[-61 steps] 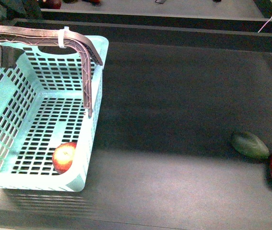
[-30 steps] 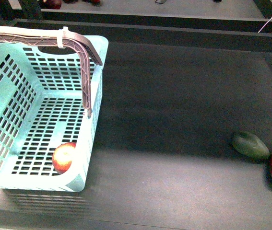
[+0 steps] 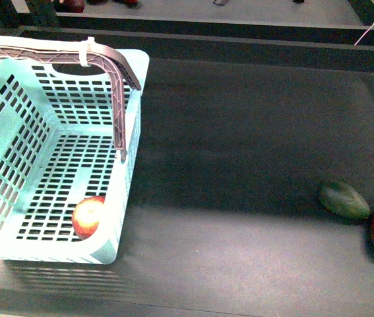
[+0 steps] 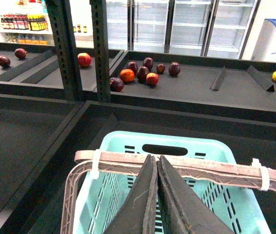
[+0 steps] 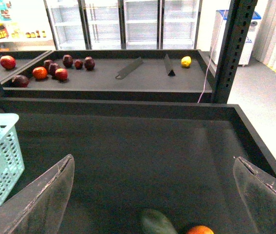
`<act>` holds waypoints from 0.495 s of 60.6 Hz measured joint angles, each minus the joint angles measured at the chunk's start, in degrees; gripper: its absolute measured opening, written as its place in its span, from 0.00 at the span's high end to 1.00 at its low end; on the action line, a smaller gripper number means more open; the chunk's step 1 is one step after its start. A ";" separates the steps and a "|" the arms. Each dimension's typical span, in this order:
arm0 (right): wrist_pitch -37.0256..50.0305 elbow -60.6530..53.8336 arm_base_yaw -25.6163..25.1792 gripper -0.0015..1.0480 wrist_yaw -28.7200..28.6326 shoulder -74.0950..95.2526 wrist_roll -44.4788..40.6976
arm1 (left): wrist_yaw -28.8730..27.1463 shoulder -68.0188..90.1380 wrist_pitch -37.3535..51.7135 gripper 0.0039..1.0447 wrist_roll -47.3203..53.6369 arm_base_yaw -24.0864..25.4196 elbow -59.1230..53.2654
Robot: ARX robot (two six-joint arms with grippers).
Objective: Pick apple with right arm and hold basket with left
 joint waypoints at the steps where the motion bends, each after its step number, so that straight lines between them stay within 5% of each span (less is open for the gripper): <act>1: 0.00 0.00 0.00 0.08 0.00 0.00 0.00 | 0.20 -1.14 -0.48 0.97 0.07 0.00 -0.76; 15: 0.00 0.00 0.00 0.08 0.00 -0.02 0.00 | 0.24 -8.22 -1.18 0.97 0.42 0.02 -6.82; 30: 0.00 0.00 0.00 0.08 0.00 -0.02 0.00 | 0.24 -21.68 -12.24 0.97 0.55 0.02 -9.77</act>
